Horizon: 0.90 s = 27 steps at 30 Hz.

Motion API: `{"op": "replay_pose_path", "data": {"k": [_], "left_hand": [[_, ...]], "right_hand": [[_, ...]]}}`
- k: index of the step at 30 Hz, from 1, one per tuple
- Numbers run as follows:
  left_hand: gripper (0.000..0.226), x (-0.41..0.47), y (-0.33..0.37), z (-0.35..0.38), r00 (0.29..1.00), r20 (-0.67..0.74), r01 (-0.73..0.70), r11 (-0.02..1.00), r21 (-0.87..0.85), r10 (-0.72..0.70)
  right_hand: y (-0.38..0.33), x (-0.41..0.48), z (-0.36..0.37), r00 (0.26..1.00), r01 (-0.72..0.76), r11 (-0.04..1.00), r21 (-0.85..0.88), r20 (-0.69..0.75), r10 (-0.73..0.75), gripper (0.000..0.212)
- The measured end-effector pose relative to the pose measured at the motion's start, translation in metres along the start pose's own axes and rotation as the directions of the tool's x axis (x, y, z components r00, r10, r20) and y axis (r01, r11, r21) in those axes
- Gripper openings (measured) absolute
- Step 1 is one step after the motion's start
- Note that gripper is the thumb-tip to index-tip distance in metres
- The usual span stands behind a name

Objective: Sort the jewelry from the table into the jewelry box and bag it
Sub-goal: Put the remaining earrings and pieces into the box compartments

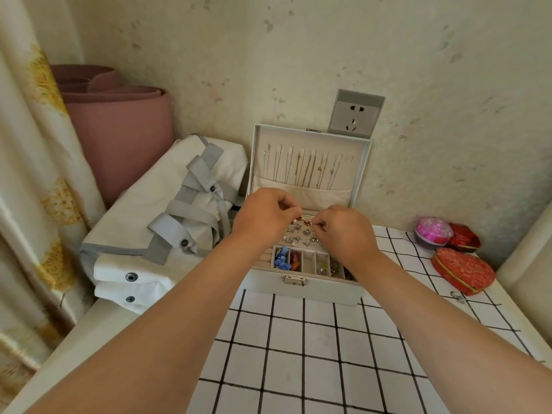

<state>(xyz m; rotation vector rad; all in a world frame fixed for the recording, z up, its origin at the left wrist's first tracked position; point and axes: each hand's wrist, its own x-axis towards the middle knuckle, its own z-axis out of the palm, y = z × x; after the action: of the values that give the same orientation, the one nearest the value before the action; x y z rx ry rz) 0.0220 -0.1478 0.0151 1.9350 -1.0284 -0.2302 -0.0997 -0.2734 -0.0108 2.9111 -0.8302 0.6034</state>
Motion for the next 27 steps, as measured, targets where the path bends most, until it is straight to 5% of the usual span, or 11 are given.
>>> {"op": "replay_pose_path", "data": {"k": [13,20,24,27], "left_hand": [[0.003,-0.003,0.003,0.007,1.000,0.006,-0.012,1.000,0.010,0.012],[0.005,-0.005,0.005,0.008,1.000,-0.002,-0.023,0.999,-0.023,0.023],[0.002,-0.004,0.006,0.008,0.998,-0.039,0.034,0.983,-0.179,-0.042],[0.006,-0.005,0.011,0.005,0.991,-0.037,0.106,0.931,-0.350,-0.126]], "right_hand": [[0.003,0.000,0.006,0.998,0.047,0.997,0.055,-0.049,-0.045,0.019],[0.014,0.004,-0.006,0.989,0.075,0.986,0.146,0.119,-0.093,0.014],[0.015,0.010,-0.018,0.998,-0.038,0.913,0.407,0.063,0.013,0.021],[0.008,0.017,-0.039,0.993,-0.117,0.739,0.663,0.092,0.075,0.020]]}}
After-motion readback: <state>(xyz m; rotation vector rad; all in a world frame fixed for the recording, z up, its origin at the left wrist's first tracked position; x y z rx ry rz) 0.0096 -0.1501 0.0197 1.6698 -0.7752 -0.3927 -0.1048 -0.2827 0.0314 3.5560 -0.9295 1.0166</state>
